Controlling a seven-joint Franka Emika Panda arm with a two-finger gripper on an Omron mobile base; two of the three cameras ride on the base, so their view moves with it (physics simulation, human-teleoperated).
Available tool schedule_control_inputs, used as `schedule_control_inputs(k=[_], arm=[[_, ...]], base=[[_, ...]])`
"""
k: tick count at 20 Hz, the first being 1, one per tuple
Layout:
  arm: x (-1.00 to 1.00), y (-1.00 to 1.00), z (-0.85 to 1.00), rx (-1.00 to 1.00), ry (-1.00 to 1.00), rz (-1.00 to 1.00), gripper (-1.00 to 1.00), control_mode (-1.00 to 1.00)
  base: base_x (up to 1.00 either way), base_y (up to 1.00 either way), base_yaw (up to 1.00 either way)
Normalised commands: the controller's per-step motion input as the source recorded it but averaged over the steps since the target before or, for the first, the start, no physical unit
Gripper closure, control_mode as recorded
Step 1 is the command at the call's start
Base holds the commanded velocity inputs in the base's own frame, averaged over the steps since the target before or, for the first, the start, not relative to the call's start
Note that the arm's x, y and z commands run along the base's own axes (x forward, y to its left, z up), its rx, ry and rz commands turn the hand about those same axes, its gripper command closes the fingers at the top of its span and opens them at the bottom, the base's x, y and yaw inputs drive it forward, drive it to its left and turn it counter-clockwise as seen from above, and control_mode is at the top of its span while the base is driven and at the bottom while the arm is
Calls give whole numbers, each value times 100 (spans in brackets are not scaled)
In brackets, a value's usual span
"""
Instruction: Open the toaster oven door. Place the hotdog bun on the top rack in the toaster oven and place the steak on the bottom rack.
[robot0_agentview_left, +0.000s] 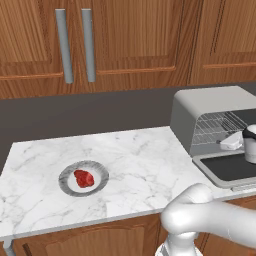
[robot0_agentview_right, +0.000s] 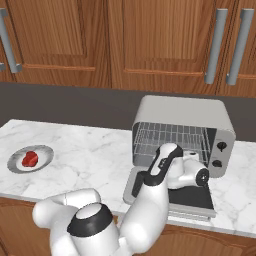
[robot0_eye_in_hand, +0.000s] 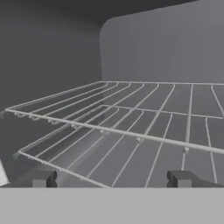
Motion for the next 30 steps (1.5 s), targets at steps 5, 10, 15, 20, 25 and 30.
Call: schedule_control_inputs(k=[5, 10, 15, 20, 25, 30], arm=[[15, 0, -14, 0, 7, 0, -100, -100], [16, 0, -10, 1, 2, 0, -100, -100], [15, -1, -11, 1, 0, 0, -100, -100], [20, -2, -11, 0, 0, 0, -100, -100], [19, -6, -9, 0, 0, 0, -100, -100], [17, -5, -10, 1, 0, 0, -100, -100]], base=[[0, 0, 0], [0, 0, 0], [0, 0, 0], [0, 0, 0], [0, 0, 0], [0, 0, 0]])
